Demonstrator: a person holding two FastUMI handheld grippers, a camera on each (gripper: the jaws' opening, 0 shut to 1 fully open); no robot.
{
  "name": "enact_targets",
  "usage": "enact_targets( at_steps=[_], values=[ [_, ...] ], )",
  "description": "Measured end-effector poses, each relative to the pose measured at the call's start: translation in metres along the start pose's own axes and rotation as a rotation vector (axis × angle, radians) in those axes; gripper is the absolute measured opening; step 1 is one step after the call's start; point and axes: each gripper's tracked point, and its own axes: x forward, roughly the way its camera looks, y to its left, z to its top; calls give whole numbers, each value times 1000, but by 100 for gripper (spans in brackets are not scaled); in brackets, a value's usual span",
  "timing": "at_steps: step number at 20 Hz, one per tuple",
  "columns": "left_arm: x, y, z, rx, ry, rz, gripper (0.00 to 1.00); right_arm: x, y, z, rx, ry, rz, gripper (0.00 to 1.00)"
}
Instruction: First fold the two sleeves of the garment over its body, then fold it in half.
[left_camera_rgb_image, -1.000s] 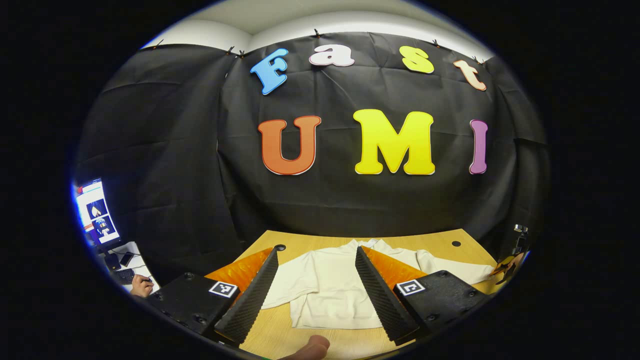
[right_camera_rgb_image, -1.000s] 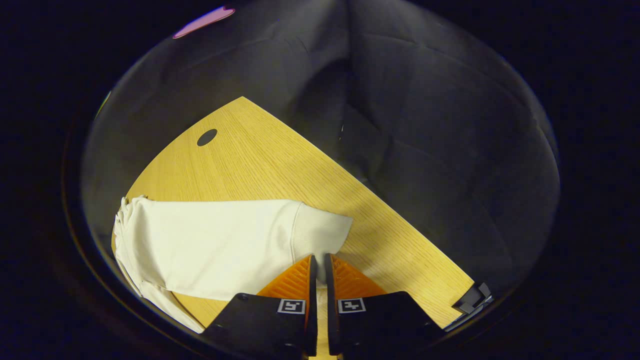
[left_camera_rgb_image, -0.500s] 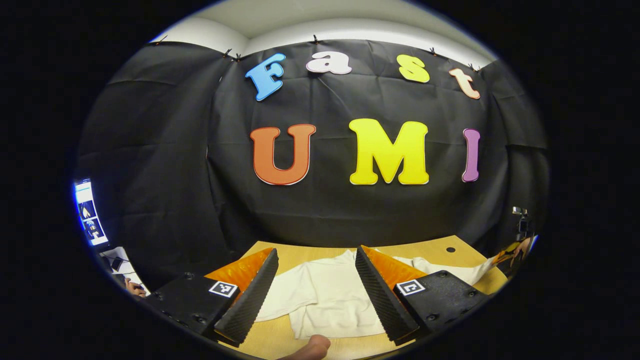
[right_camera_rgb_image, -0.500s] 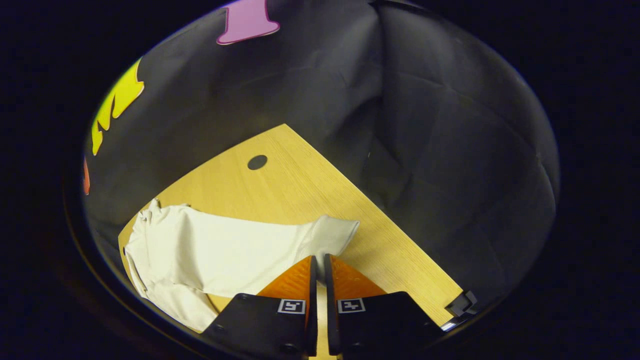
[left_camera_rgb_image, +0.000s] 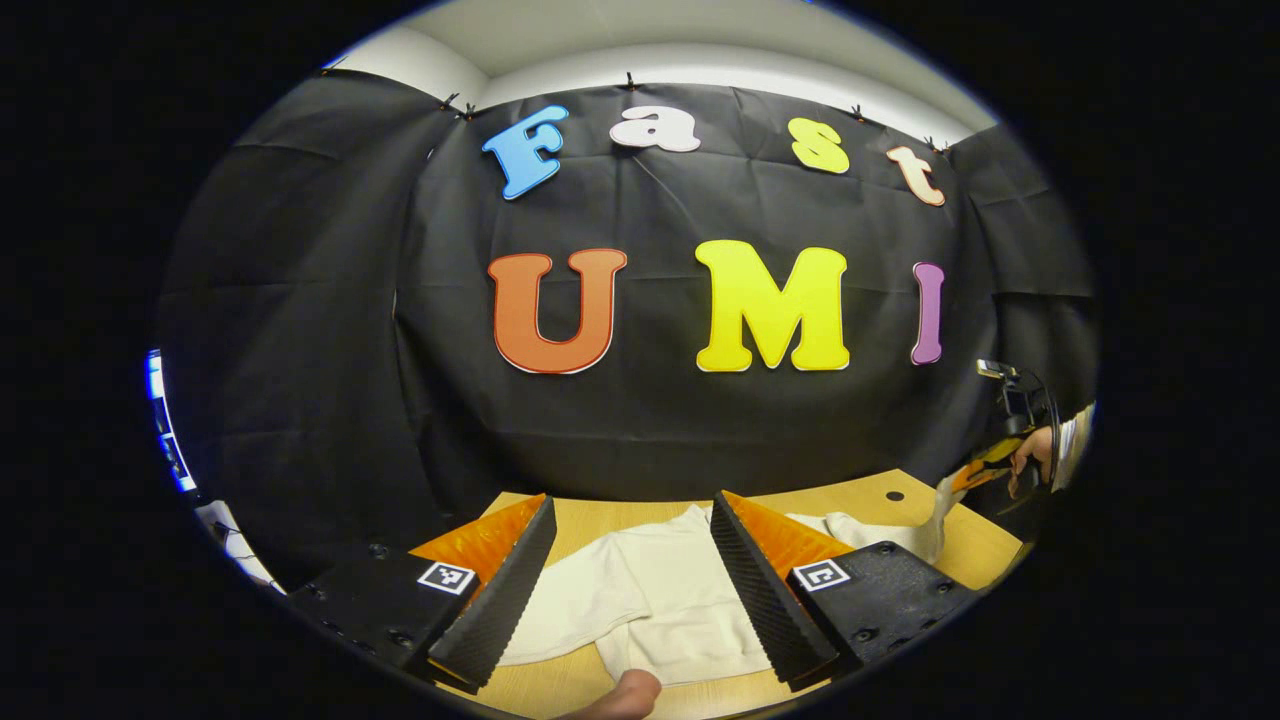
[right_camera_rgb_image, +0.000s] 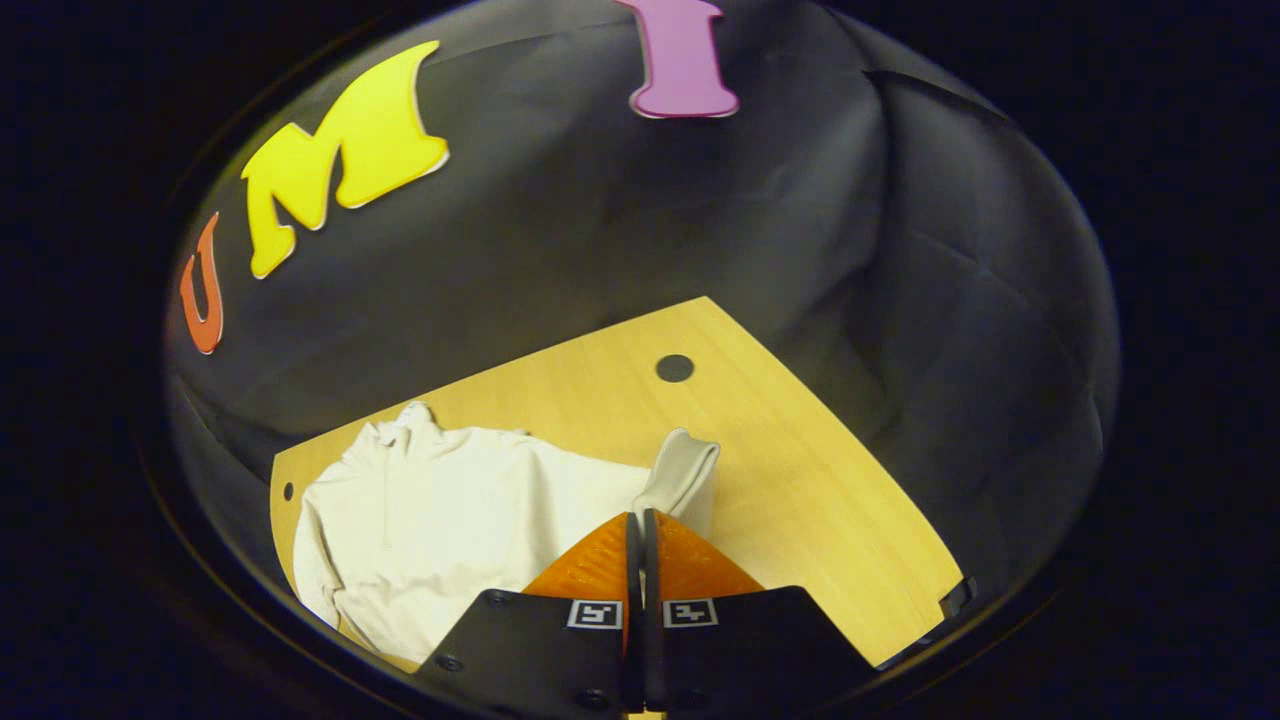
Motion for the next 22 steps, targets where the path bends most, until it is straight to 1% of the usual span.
enact_targets(
  at_steps=[4, 8, 10, 15, 17, 20, 22],
  values=[
    [2, 21, -15, 11, 18, -18, 99, -6, 115, -6, -114, -16, 121, 0],
    [6, 39, -31, -5, 39, -29, 99, 3, 228, -30, -217, 3, 220, 0],
    [9, 48, -37, -9, 48, -26, 99, 8, 273, -46, -264, 16, 262, 0],
    [13, 66, -49, -10, 71, -20, 99, 23, 361, -96, -332, 80, 358, 0],
    [12, 73, -52, -6, 74, -11, 99, 31, 394, -124, -340, 133, 403, 0],
    [12, 86, -62, -4, 96, 22, 99, 46, 422, -163, -381, 203, 415, 0],
    [9, 94, -64, -21, 100, 41, 99, 55, 442, -184, -430, 218, 413, 0]
  ],
)
